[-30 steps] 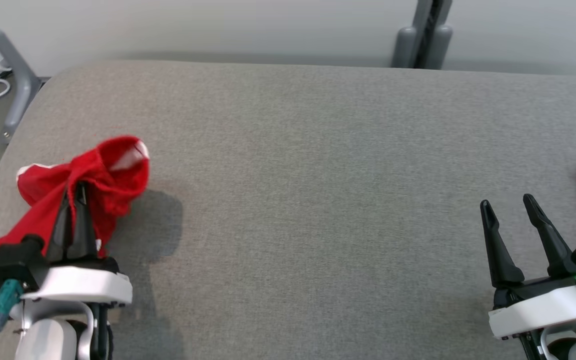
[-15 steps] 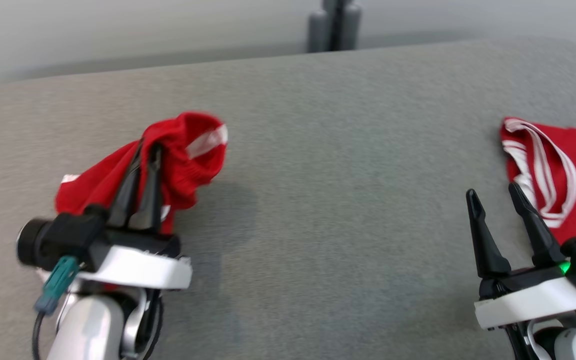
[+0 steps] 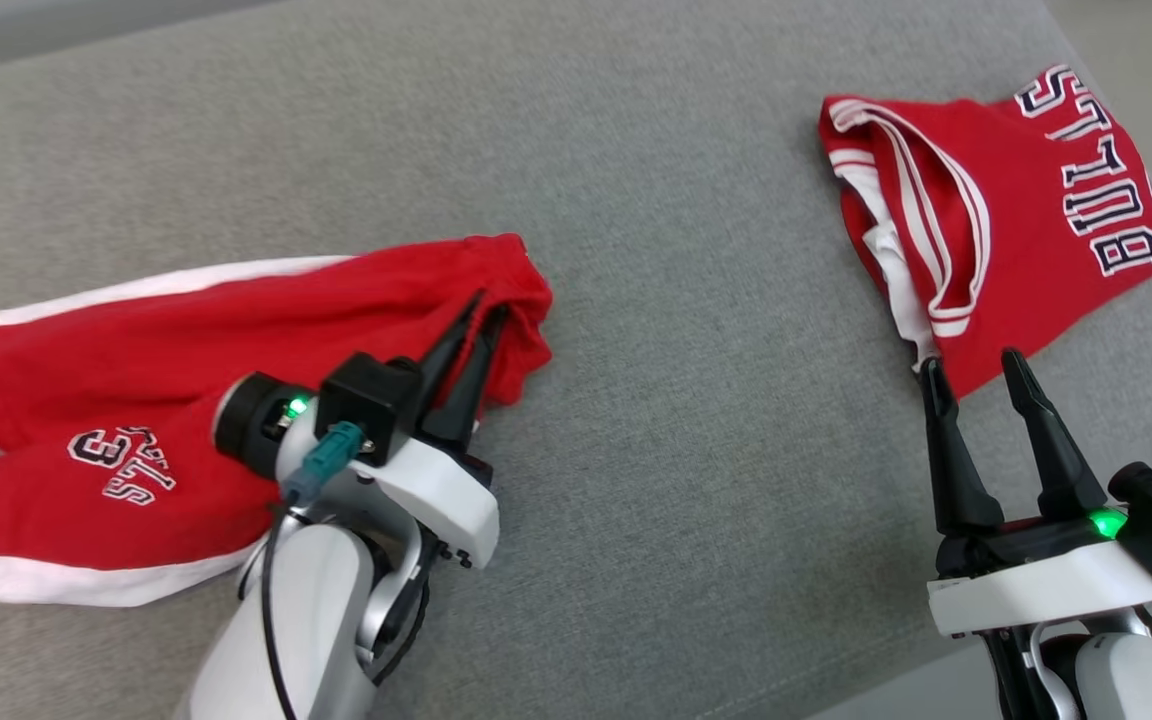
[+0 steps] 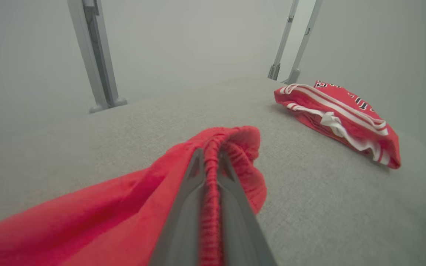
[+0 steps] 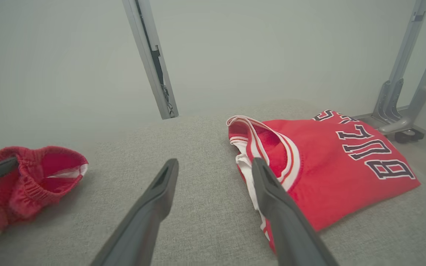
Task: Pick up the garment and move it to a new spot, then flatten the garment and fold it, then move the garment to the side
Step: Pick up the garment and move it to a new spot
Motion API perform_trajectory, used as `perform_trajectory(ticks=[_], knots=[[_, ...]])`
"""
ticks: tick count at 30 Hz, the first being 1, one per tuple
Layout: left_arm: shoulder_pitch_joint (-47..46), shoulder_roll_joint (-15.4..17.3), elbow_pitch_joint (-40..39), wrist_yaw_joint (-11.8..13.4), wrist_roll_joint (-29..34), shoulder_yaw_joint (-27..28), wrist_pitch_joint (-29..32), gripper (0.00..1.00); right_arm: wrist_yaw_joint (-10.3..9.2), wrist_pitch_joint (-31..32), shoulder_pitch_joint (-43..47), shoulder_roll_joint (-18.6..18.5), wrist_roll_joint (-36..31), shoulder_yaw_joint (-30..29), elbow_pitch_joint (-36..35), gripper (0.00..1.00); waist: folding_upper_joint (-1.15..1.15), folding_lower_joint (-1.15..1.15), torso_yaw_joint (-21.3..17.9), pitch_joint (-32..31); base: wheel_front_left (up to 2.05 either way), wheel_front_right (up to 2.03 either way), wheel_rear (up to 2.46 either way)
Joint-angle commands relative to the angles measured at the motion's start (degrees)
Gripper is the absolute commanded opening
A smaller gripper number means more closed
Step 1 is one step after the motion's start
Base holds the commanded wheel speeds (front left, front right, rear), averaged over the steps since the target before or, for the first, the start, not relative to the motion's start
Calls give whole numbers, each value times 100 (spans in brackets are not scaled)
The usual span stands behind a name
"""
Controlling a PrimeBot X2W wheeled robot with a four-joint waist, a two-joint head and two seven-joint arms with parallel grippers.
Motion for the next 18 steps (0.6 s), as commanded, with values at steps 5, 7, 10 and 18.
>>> perform_trajectory(ticks=[5,7,10,18], knots=[[-203,-25,321,-166,-59,-240,-199,100,-4,-150,-152,-1,60,-42,179,100,0,0,-28,203,0,0,0],[-194,-42,364,-197,-87,-317,-300,100,-4,-175,-204,-2,27,-56,241,100,0,0,88,153,0,0,0],[-66,-67,267,-259,-167,-445,-444,100,-4,-183,-223,-4,-47,-99,311,100,0,0,303,28,0,0,0],[406,51,-399,-17,-270,-337,-809,100,-4,-54,-186,-38,-242,-206,279,100,0,0,897,-340,0,0,0]])
